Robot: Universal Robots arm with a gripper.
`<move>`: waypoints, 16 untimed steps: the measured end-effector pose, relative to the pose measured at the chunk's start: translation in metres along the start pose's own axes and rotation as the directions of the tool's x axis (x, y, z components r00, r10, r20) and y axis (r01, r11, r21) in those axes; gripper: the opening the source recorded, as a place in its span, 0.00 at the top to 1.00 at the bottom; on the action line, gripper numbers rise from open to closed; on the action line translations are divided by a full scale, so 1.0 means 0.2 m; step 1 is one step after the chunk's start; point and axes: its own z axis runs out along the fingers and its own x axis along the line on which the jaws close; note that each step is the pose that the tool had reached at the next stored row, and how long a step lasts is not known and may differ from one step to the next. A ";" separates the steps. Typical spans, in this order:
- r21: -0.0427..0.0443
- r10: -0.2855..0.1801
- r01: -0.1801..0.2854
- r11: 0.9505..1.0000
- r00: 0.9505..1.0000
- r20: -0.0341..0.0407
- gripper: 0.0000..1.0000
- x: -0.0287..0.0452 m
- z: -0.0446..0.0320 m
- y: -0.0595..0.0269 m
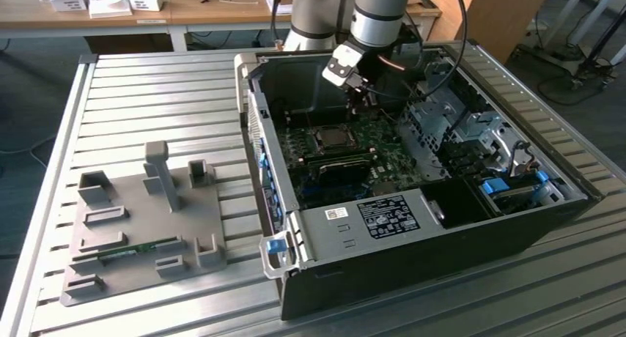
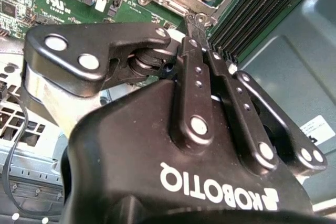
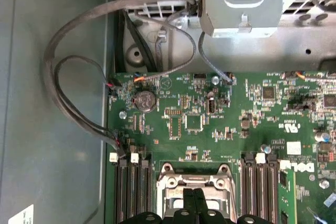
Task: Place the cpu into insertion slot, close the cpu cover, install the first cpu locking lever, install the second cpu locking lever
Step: 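Close the cpu cover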
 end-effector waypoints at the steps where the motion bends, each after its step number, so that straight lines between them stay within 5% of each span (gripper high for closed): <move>1: 0.008 0.000 0.000 1.000 1.000 0.000 0.89 0.000 0.002 0.000; 3: 0.022 0.000 0.000 1.000 1.000 0.000 0.89 0.000 0.004 0.000; 8: 0.021 0.000 0.000 1.000 1.000 0.000 0.89 0.000 0.006 -0.005; 16: 0.020 0.000 0.000 1.000 1.000 0.000 0.89 -0.002 0.033 -0.099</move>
